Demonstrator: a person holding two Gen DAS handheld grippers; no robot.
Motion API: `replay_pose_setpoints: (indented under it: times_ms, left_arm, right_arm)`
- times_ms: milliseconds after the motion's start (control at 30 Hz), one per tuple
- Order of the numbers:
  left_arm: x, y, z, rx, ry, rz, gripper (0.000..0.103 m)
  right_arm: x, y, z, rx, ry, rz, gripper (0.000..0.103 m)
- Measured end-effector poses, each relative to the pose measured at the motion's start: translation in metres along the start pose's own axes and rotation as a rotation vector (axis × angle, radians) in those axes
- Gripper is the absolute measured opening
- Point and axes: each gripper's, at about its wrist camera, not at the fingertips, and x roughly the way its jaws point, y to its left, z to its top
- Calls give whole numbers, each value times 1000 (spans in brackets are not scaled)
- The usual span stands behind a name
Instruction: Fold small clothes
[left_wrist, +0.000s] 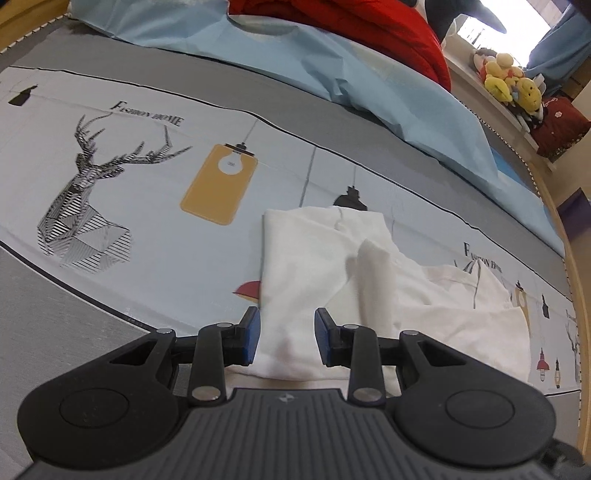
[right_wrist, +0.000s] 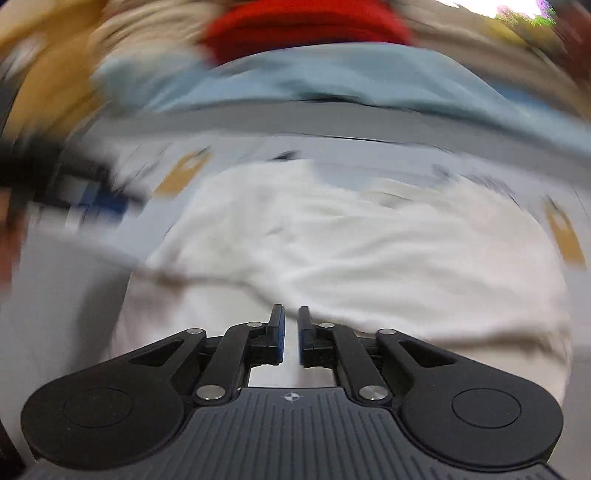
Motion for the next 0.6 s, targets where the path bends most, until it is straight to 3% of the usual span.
replay_pose_setpoints:
  times_ms: [133, 300, 600]
  left_arm:
    - [9, -12, -5, -9, 6, -32, 35]
    - [29, -26, -12, -1, 22, -36, 33]
    - [65, -21, -10, -75, 0, -57, 33]
  right_arm:
    - [-19, -45, 2, 183, -104, -109, 9]
    - [-26, -99, -4, 471, -174, -234, 9]
    - [-32, -171, 2, 661, -246, -297, 9]
